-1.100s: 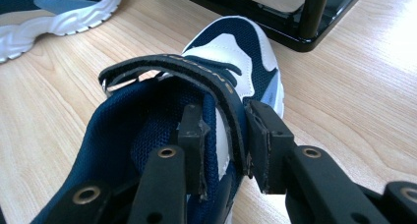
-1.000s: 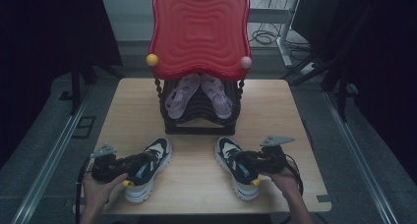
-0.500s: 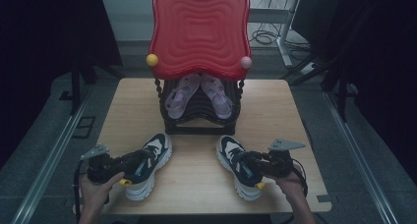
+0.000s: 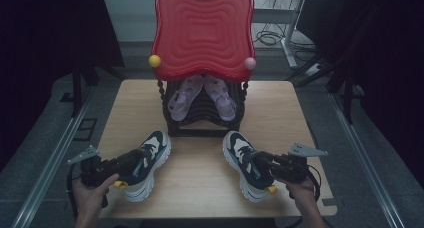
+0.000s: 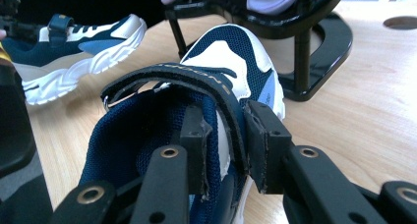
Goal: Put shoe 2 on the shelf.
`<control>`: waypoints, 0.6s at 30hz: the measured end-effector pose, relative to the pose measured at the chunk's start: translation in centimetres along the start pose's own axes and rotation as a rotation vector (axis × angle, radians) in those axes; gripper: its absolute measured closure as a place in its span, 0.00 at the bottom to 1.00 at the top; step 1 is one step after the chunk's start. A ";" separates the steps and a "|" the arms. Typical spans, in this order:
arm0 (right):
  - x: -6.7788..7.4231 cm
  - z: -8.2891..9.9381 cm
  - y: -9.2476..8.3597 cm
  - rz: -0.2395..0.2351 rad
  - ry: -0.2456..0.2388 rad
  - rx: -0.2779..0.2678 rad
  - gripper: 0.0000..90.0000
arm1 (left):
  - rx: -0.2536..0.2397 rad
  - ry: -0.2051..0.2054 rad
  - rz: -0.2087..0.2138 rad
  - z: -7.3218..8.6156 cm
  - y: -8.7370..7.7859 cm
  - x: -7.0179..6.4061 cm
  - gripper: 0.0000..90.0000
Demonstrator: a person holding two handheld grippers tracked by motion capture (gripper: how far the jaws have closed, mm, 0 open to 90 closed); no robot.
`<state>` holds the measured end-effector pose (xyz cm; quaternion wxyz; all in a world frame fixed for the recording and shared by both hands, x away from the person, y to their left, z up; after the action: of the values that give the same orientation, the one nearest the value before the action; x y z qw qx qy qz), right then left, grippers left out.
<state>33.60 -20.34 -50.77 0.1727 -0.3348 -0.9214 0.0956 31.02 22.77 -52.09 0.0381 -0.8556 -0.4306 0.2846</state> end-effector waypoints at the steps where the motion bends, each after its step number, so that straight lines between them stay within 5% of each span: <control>1: -0.1 -0.1 -0.2 0.002 0.004 -0.011 0.79 | -0.010 -0.004 0.001 -0.1 -0.1 0.0 0.75; 18: -1.5 -2.6 -2.7 0.024 0.069 -0.173 0.79 | -0.136 -0.053 -0.018 -2.3 -2.5 1.0 0.75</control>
<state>34.06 -23.18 -47.92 0.1738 -0.3628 -0.9155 0.0063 30.88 25.45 -49.87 -0.0288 -0.8444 -0.4576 0.2769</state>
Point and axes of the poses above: each handheld gripper's, and its own axes: y roughly forward along the jaws, z roughly out of its underside, x roughly to its left, the point moved 10 cm from there along y, roughly forward along the jaws, and after that the axes turned 6 degrees about -x, right-handed, at the moved point
